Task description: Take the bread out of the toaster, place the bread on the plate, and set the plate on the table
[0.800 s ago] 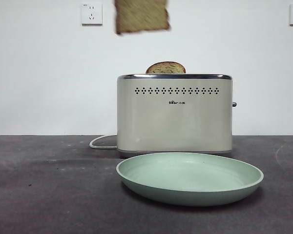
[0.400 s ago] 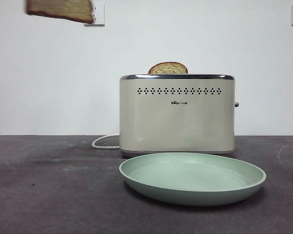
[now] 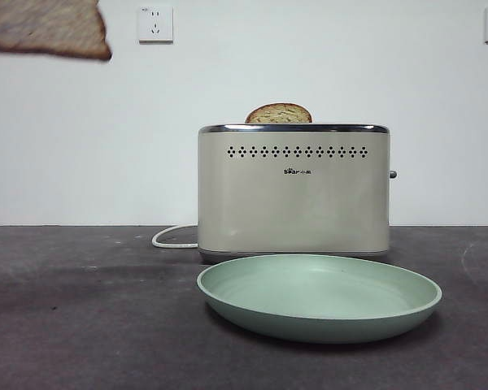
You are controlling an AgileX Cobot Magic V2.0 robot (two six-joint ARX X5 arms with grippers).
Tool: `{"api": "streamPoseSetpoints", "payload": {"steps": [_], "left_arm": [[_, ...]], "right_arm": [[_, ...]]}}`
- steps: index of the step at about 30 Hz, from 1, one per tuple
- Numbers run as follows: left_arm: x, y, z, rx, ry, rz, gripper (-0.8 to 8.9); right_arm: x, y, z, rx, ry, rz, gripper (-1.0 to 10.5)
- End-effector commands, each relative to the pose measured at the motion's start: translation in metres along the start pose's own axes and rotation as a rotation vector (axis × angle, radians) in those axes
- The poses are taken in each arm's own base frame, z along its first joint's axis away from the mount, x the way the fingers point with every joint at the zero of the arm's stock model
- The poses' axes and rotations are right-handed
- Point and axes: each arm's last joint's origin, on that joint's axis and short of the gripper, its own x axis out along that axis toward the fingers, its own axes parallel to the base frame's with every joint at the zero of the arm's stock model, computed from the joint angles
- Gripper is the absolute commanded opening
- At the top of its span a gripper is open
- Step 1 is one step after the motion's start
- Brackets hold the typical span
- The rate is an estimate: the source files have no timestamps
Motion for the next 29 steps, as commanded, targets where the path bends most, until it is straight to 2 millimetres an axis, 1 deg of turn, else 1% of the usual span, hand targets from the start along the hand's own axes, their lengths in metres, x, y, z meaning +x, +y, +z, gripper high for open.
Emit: {"api": "streamPoseSetpoints", "payload": {"steps": [1, 3, 7, 11, 16, 19, 22, 25, 29], "left_arm": [[-0.014, -0.001, -0.019, -0.062, 0.007, 0.0, -0.07], [-0.023, -0.002, -0.028, -0.067, 0.029, 0.012, -0.07], [-0.035, -0.004, -0.035, -0.067, 0.033, 0.011, -0.08], [-0.037, -0.004, -0.038, -0.071, 0.05, 0.003, -0.08], [-0.037, -0.006, -0.038, -0.074, 0.061, -0.039, -0.08], [-0.037, -0.006, -0.038, -0.075, 0.064, -0.04, -0.08], [-0.037, -0.006, -0.039, -0.076, 0.069, -0.041, -0.08], [-0.037, -0.005, -0.039, -0.078, 0.075, -0.039, -0.08], [-0.037, -0.005, -0.04, -0.08, 0.083, -0.038, -0.08]], "right_arm": [[0.015, -0.007, 0.009, 0.023, 0.029, -0.001, 5.6], [0.028, -0.013, 0.016, 0.04, 0.053, -0.001, 5.6], [0.058, -0.027, 0.026, 0.078, 0.134, -0.002, 5.6], [0.093, -0.04, 0.031, 0.113, 0.239, 0.005, 4.9], [0.134, -0.053, 0.032, 0.14, 0.342, 0.014, 4.9], [0.154, -0.056, 0.03, 0.144, 0.394, 0.022, 4.9], [0.169, -0.06, 0.029, 0.144, 0.416, 0.024, 4.9], [0.182, -0.062, 0.028, 0.146, 0.427, 0.025, 4.6], [0.193, -0.066, 0.026, 0.148, 0.439, 0.02, 4.6]]}}
